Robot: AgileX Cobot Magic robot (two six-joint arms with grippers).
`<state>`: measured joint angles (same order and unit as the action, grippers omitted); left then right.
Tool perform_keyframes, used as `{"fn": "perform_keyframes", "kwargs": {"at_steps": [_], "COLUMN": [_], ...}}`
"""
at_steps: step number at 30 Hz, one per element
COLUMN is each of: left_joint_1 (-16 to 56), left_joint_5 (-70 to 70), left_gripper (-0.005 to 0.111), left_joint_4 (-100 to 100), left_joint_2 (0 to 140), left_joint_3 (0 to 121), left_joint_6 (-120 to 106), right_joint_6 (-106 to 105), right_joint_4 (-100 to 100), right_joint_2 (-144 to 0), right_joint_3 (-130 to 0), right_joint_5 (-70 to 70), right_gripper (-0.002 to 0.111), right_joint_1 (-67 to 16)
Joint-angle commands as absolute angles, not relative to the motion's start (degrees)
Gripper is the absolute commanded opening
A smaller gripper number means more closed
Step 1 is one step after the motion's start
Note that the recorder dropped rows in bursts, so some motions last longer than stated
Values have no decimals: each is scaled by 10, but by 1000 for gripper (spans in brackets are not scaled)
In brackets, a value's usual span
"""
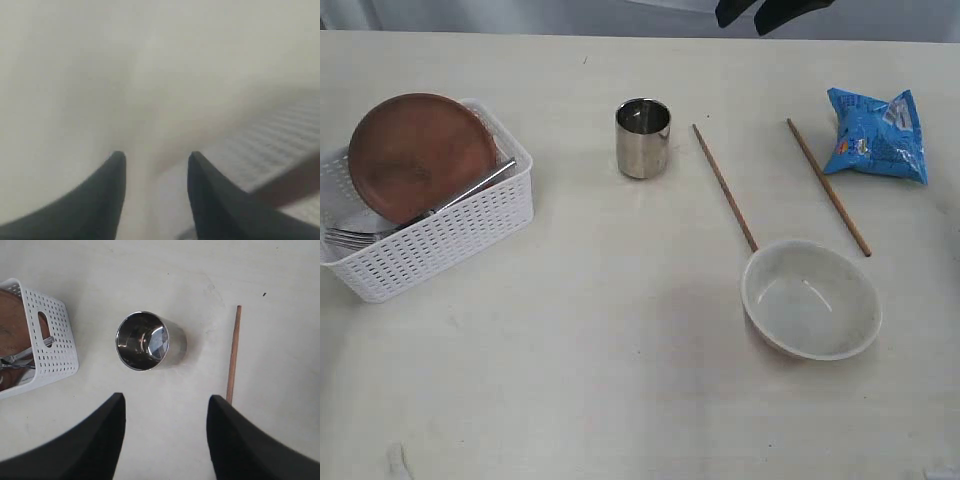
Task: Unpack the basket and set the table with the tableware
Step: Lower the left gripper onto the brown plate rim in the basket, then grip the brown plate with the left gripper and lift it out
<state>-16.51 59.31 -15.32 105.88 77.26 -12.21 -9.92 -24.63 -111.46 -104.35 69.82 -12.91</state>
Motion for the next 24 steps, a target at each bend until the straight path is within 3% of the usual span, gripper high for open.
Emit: {"fn": "perform_keyframes", "kwargs": {"at_steps": [1, 4, 17, 20, 24], "left_joint_1": [-150, -129, -102, -102, -102], "left_joint_5": [640, 618, 546, 552, 578], "left_gripper": [45, 64, 61, 57, 36], "left_joint_4": [-382, -379, -379, -391, -415], "left_joint_2": [1066, 1066, 1083, 1083, 1083], "left_joint_3": [793, 782, 759, 759, 759], "left_joint_6": [-453, -513, -550, -551, -576], "right_joint_6": [-104, -105, -117, -117, -117], "right_joint_4": [-254, -254, -277, -277, -277], "right_joint_2": [-1110, -1110, -1110, -1110, -1110], "right_joint_3": [-1041, -1033, -1032, -1032, -1032], "right_joint_5": [700, 700, 700, 700, 700], "right_gripper": [48, 48, 48, 48, 48], "right_joint_1": [-129, -129, -129, -129, -129]}}
